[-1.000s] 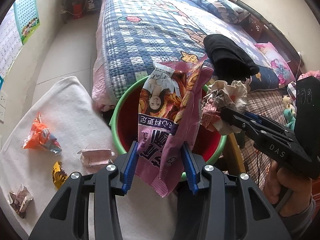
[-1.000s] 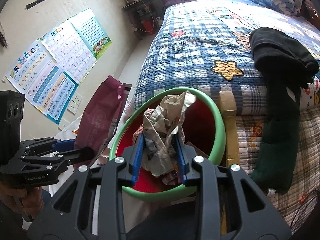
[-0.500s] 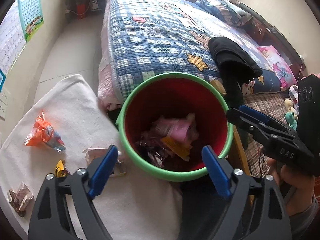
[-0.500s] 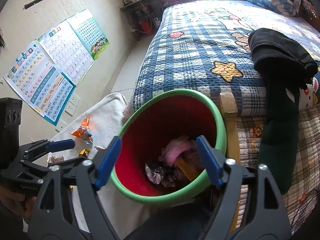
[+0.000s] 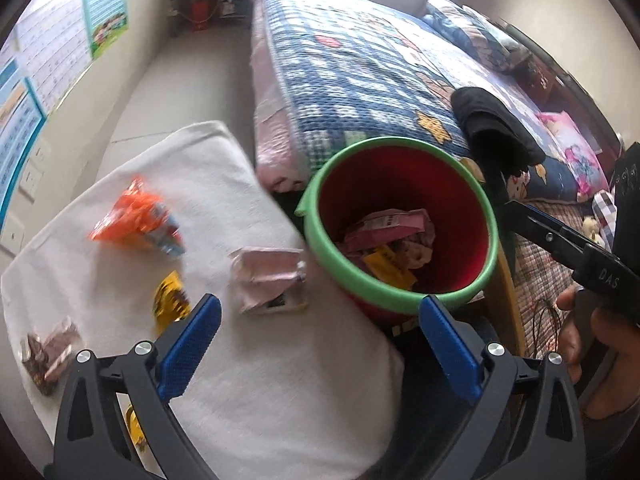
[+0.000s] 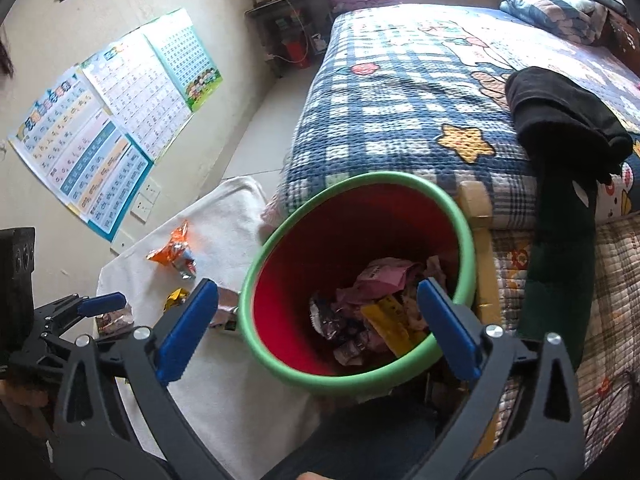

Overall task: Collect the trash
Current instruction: 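Move both tools back over the remaining trash on the table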

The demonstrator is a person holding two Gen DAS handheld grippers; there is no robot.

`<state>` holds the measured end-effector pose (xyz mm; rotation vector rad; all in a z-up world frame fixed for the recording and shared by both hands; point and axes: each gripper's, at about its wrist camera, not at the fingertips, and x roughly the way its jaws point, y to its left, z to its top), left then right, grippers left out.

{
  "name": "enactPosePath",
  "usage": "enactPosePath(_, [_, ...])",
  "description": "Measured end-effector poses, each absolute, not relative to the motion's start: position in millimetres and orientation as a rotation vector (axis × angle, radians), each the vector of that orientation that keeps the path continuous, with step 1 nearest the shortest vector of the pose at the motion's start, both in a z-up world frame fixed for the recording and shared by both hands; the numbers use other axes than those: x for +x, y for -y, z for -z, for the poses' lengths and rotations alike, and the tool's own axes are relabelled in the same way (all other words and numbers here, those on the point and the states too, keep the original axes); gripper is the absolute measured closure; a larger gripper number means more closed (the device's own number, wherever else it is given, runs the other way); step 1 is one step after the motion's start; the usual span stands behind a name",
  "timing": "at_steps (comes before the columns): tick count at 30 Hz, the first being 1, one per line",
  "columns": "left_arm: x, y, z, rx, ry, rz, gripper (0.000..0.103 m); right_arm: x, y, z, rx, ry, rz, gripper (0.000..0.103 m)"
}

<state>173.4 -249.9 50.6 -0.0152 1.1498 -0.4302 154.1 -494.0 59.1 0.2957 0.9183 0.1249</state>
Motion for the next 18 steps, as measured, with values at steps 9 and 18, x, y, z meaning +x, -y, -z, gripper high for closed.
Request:
enactPosePath(9, [159.8,187.5,-48.7,-0.09,-1.143,0.336,0.008,150.7,448.5,-64.9,0.249,-0.921,-0.189,0.005])
enactPosePath(18, [142.7,123.0,-43.7,-0.167,-1.137,0.234,0.008,150.8,395.0,-63.7,0.178,-0.941,-0.267,0.005])
